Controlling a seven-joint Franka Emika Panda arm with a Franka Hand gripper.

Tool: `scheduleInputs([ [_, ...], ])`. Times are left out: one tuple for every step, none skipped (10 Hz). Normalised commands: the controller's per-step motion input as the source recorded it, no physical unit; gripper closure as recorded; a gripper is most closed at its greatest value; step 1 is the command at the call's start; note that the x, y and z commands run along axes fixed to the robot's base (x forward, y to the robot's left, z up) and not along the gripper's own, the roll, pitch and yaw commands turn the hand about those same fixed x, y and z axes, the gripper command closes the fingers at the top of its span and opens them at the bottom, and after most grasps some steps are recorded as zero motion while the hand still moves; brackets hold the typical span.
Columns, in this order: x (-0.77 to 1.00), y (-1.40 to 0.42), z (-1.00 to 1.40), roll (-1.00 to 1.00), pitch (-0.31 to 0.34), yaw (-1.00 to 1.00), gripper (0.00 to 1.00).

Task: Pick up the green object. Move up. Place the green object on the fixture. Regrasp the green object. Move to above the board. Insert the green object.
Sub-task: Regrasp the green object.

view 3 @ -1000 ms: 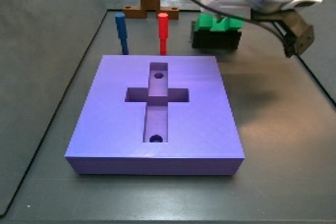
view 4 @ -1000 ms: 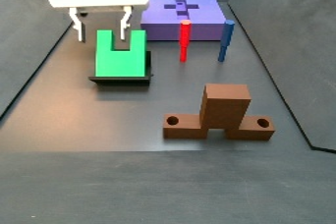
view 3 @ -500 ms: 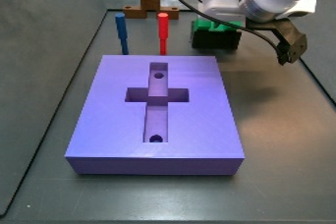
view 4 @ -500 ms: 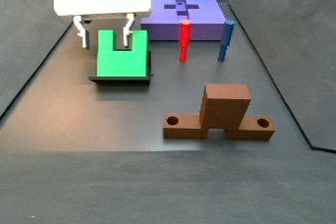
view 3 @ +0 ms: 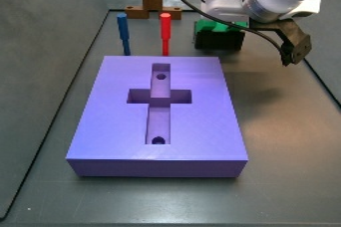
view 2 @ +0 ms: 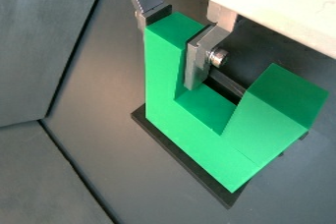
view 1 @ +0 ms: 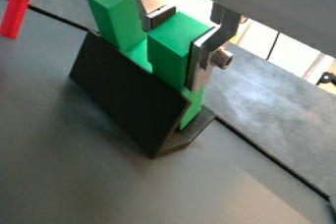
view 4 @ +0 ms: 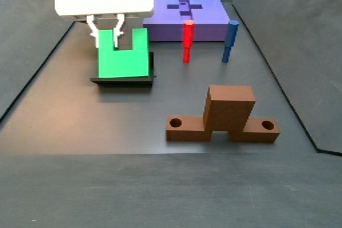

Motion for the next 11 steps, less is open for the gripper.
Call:
scheduleInputs([
  [0.00,0.00,0.00,0.00,0.000,0.00,1.00],
  [0.00,0.00,0.00,0.00,0.000,0.00,1.00],
  [0.00,0.00,0.00,0.00,0.000,0.00,1.00],
  [0.00,0.00,0.00,0.00,0.000,0.00,1.00],
  [0.00,0.00,0.00,0.00,0.000,0.00,1.00],
  [0.00,0.00,0.00,0.00,0.000,0.00,1.00],
  [0.00,0.00,0.00,0.00,0.000,0.00,1.00],
  [0.00,0.00,0.00,0.00,0.000,0.00,1.00],
  [0.00,0.00,0.00,0.00,0.000,0.00,1.00],
  [0.00,0.00,0.00,0.00,0.000,0.00,1.00],
  [0.00,0.00,0.00,0.00,0.000,0.00,1.00],
])
